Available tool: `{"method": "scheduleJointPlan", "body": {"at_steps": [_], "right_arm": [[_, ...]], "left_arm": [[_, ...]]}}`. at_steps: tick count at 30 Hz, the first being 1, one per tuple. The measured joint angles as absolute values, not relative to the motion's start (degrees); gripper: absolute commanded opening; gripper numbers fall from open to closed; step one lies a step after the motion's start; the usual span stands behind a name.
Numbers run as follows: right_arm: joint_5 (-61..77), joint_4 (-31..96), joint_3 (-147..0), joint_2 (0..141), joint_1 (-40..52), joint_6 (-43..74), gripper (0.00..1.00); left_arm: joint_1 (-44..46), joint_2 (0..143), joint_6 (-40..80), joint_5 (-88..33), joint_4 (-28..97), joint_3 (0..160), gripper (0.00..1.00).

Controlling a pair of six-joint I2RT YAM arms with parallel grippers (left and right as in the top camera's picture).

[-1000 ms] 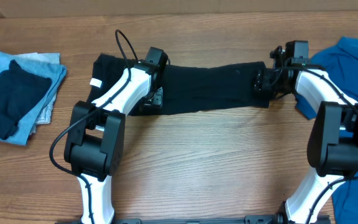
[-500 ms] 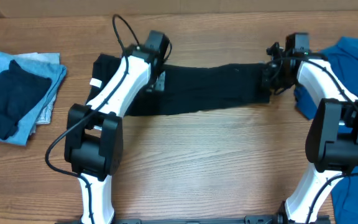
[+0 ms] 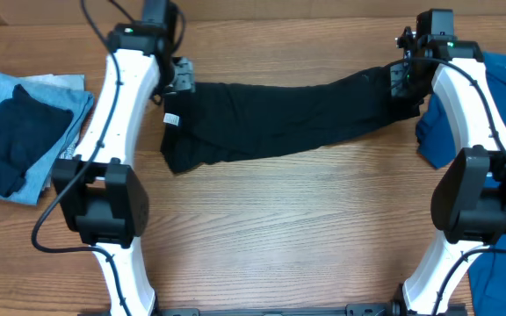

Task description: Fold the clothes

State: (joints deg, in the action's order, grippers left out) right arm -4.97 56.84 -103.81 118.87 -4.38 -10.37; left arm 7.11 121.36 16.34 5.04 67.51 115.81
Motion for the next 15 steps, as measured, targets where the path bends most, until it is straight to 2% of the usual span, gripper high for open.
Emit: {"method": "scheduleJointPlan", "body": {"at_steps": [5, 11, 15], "right_arm": [[-2.83, 59.55, -105.56, 118.74, 0.49, -10.61, 0.04], [-1.13, 59.57, -105.75, 118.74, 14.09, -10.55, 0.04], [4.03, 57.54, -105.75, 118.74, 16.71, -10.52, 0.04]], "left_arm": [[2.50, 121.36, 16.32, 1.89, 67.77, 115.87, 0.70], [2.52, 121.36, 16.08, 1.50, 67.75, 115.87, 0.72], [2.52, 121.36, 16.05, 2.44, 67.75, 115.87, 0.73]]}}
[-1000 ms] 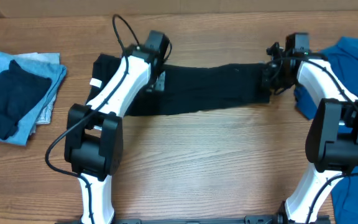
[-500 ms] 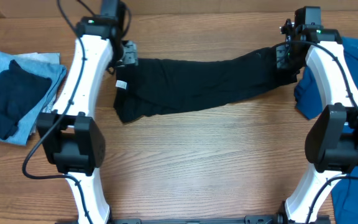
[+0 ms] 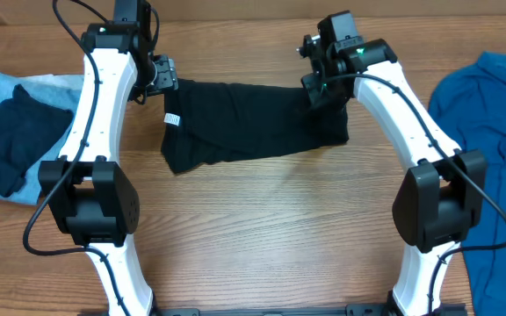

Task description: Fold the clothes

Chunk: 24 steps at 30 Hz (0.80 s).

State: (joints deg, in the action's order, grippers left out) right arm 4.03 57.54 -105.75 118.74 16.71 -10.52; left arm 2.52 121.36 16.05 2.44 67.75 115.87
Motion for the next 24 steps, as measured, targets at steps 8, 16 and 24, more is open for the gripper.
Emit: {"method": "scheduleJointPlan", "body": {"at_steps": [8, 16, 24], "right_arm": [[11.25, 54.19, -105.75, 120.33, 20.47, -10.02, 0.04], [14.72, 53.04, -105.75, 122.52, 21.12, -9.34, 0.38], [25.19, 52.10, -106.17, 123.50, 20.75, -9.13, 0.72]], "left_arm": [[2.52, 121.36, 16.08, 2.81, 67.75, 115.87, 0.73], [2.52, 121.36, 16.08, 2.81, 67.77, 115.87, 0.73], [2.52, 121.36, 16.05, 2.81, 68.40, 115.87, 0.75]]}}
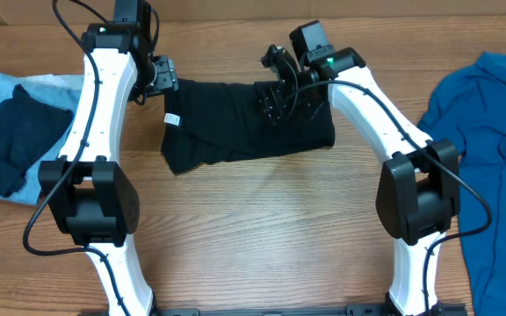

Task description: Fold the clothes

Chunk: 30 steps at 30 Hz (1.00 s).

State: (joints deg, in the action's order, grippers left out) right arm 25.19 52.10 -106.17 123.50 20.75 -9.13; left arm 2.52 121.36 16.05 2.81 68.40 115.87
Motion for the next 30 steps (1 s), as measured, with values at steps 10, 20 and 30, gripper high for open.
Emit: {"method": "scheduleJointPlan", "body": {"at_steps": [10, 20, 30], "right_arm": [[14.96, 52.49, -110.17, 123.50, 11.88, -7.33, 0.04], [12.71, 46.09, -102.85, 132.29, 12.53, -5.69, 0.08], [11.99, 62.81, -111.68, 125.56, 12.64, -2.52, 0.11]], "left_arm": [[2.52, 121.36, 15.73, 0.75, 68.99, 115.87, 0.28], [3.29, 121.36, 15.88, -2.20, 69.45, 115.87, 0.41], [3.29, 121.36, 15.86, -2.24, 69.71, 115.87, 0.52]]}}
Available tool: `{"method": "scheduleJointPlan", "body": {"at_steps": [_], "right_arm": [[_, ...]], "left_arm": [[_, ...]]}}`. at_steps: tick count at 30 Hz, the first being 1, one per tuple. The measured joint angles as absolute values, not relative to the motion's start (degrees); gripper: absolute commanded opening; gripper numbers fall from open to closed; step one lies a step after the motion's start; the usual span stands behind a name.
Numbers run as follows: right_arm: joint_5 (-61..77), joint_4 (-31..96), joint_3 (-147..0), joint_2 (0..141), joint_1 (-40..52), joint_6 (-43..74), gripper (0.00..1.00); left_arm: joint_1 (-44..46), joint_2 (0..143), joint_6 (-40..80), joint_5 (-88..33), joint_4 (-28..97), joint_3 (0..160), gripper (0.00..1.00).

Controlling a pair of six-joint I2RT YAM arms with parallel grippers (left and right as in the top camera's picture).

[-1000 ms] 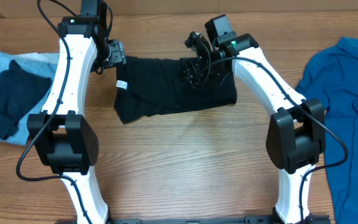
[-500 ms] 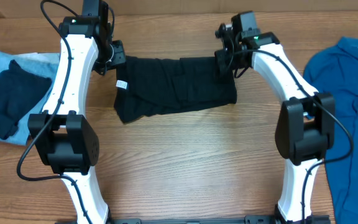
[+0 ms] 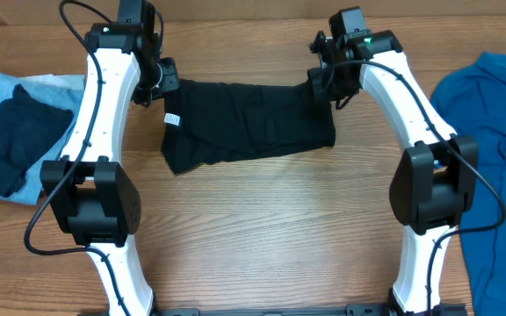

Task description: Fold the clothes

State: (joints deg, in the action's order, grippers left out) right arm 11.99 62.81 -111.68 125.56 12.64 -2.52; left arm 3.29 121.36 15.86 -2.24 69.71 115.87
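A black garment (image 3: 244,123) lies across the back middle of the wooden table, folded in from the right into a wide rectangle, with a white label (image 3: 172,120) near its left edge. My left gripper (image 3: 167,83) sits at the garment's upper left corner and appears shut on it. My right gripper (image 3: 323,83) hovers at the upper right corner of the fold, beside the cloth and seemingly holding nothing.
A pile of folded blue clothes (image 3: 16,132) lies at the left edge of the table. A spread blue shirt (image 3: 499,140) lies at the right edge. Bare wood (image 3: 262,228) fills the front between the arm bases.
My right gripper was over the middle of the black garment and is now back at its upper right corner. The garment kept its folded shape. My left gripper barely shifted.
First the black garment was stretched long between both grippers, its right end near the blue shirt. Then the right end was carried leftward, shortening it. Then the right gripper was over the garment's middle; now it is off the cloth and the fold stays.
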Motion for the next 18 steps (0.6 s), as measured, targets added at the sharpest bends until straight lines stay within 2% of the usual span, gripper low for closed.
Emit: {"method": "scheduleJointPlan", "body": {"at_steps": [3, 5, 10, 12, 13, 14, 15, 17, 18], "right_arm": [[11.70, 60.03, -103.53, 125.51, 13.56, -2.15, 0.12], [11.86, 49.87, -92.16, 125.43, 15.00, -2.09, 0.13], [12.16, 50.17, -91.88, 124.86, 15.00, -1.98, 0.19], [12.43, 54.70, -96.44, 124.88, 15.00, -1.89, 0.29], [12.62, 57.52, -99.90, 124.95, 15.00, -1.58, 0.42], [12.71, 59.40, -104.36, 124.81, 15.00, -1.58, 0.45], [12.69, 60.77, -106.91, 124.75, 14.98, -1.26, 0.46], [12.69, 61.54, -109.95, 124.66, 14.26, -0.67, 0.47], [12.64, 61.89, -110.08, 124.66, 13.43, -0.43, 0.47]], "left_arm": [[3.29, 121.36, 15.88, -2.37, 70.46, 115.87, 0.54], [3.29, 121.36, 15.88, -2.42, 70.50, 115.87, 0.55], [3.29, 121.36, 15.88, -2.42, 70.54, 115.87, 0.57], [3.29, 121.36, 15.88, -2.42, 70.57, 115.87, 0.56], [3.29, 121.36, 15.88, -2.42, 70.54, 115.87, 0.53], [3.29, 121.36, 15.88, -2.63, 70.57, 115.87, 0.45], [3.31, 121.36, 15.81, -3.53, 70.54, 115.87, 0.39], [3.88, 121.36, 14.11, -9.23, 70.17, 115.87, 0.05], [4.86, 121.36, 13.30, -11.42, 69.41, 115.87, 0.04]]}}
